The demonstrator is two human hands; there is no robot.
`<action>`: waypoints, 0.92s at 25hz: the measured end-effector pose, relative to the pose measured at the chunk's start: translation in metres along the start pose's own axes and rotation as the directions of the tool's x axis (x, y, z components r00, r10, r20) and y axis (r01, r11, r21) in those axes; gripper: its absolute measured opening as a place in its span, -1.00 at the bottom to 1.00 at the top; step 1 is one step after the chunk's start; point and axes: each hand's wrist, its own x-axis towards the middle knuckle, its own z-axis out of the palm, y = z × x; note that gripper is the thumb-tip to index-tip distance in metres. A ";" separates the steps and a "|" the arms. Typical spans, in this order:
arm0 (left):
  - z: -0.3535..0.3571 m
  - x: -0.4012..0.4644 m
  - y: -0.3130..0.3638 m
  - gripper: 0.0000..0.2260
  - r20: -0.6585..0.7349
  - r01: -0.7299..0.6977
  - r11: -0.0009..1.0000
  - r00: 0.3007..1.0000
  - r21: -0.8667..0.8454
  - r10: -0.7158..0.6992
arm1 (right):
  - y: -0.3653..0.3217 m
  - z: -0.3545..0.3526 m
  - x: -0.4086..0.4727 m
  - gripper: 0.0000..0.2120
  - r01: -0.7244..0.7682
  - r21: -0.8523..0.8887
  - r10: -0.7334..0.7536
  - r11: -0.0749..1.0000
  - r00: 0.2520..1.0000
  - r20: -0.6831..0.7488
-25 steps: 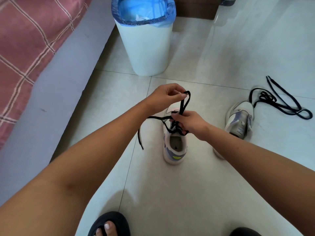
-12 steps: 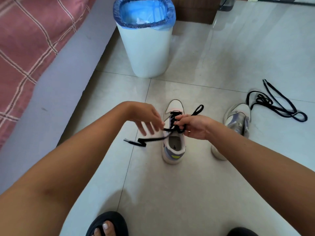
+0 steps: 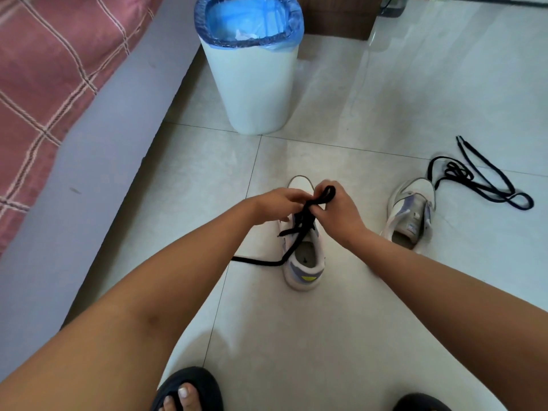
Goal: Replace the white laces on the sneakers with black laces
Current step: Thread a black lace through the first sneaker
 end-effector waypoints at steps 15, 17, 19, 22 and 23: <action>-0.015 -0.005 -0.019 -0.91 -0.414 0.168 0.812 0.905 0.559 0.098 | 0.023 -0.021 -0.043 -0.86 -0.394 0.258 0.319 0.882 0.903 0.287; -0.002 -0.001 -0.012 -0.95 -0.454 0.110 0.994 0.884 -0.025 -0.110 | 0.019 -0.020 -0.043 -0.89 -0.457 0.327 0.352 0.827 0.875 0.332; 0.003 0.002 -0.009 -0.96 -0.423 0.057 0.956 0.888 -0.287 -0.179 | 0.015 -0.021 -0.039 -0.86 -0.537 0.455 0.402 0.710 0.840 0.365; -0.013 -0.001 -0.018 -0.95 -0.509 0.200 0.887 0.860 0.416 0.045 | 0.016 -0.022 -0.033 -0.84 -0.610 0.674 0.494 0.417 0.774 0.395; -0.018 -0.003 -0.022 -0.86 -0.515 0.260 0.750 0.848 0.608 0.124 | 0.018 -0.022 -0.034 -0.81 -0.624 0.695 0.516 0.357 0.752 0.410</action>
